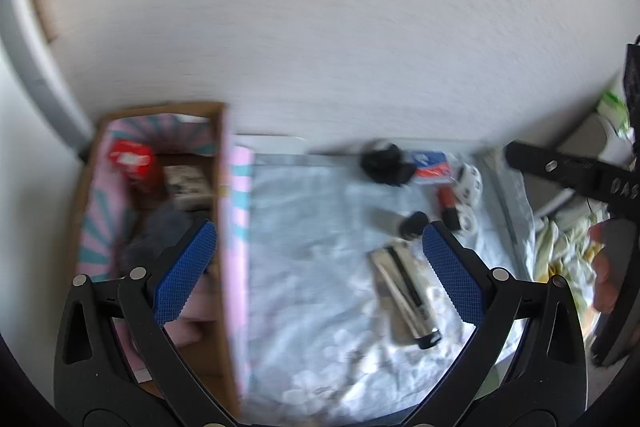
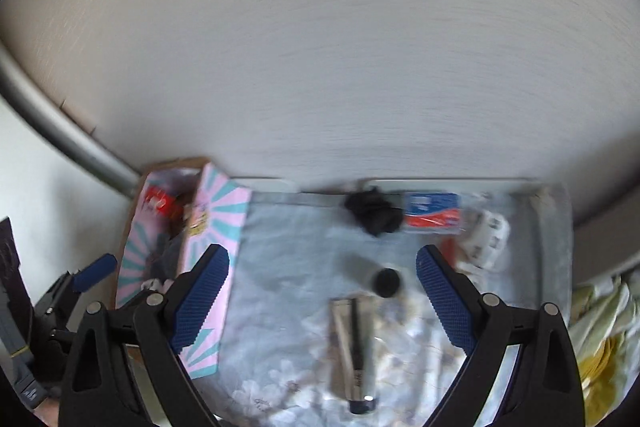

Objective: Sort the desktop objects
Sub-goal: 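Move left gripper to the black slipper while right gripper approaches white sock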

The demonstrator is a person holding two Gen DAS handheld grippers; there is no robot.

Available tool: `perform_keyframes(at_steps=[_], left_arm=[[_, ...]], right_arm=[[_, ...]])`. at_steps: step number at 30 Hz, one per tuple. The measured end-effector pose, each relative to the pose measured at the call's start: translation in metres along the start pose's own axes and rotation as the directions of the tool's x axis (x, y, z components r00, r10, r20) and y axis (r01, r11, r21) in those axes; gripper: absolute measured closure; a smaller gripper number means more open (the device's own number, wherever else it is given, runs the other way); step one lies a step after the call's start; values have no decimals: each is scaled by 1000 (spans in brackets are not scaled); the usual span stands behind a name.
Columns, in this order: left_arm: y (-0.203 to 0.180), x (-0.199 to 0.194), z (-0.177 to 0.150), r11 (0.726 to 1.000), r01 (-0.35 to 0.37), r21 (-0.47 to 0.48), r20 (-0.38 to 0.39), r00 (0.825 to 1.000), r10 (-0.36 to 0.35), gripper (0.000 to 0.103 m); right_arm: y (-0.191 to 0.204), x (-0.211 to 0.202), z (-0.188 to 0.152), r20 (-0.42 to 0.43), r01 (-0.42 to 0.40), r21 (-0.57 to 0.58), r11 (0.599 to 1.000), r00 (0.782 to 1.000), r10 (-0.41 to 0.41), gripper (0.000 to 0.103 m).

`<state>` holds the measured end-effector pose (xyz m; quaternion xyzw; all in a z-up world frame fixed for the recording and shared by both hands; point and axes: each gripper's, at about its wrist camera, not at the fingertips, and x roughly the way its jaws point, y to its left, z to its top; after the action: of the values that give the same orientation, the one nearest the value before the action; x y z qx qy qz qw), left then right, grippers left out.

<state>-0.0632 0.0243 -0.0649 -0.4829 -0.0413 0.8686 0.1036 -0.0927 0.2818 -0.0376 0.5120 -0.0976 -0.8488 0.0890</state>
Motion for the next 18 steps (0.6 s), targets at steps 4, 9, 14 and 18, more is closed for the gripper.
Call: perform_keyframes(at_steps=[4, 9, 14, 18], left_arm=[[-27, 24, -1, 999, 26, 30, -38, 999, -25, 0], [-54, 63, 6, 998, 54, 36, -100, 994, -50, 0], [-70, 106, 20, 997, 69, 30, -119, 991, -65, 0], [-79, 164, 29, 998, 59, 21, -122, 991, -56, 1]], right_arm=[[-51, -22, -12, 40, 72, 78, 994, 996, -76, 9], [-98, -12, -33, 18, 86, 163, 983, 996, -90, 9], [-131, 22, -48, -63, 62, 221, 973, 997, -49, 9], [-146, 57, -54, -84, 80, 200, 976, 994, -65, 9]])
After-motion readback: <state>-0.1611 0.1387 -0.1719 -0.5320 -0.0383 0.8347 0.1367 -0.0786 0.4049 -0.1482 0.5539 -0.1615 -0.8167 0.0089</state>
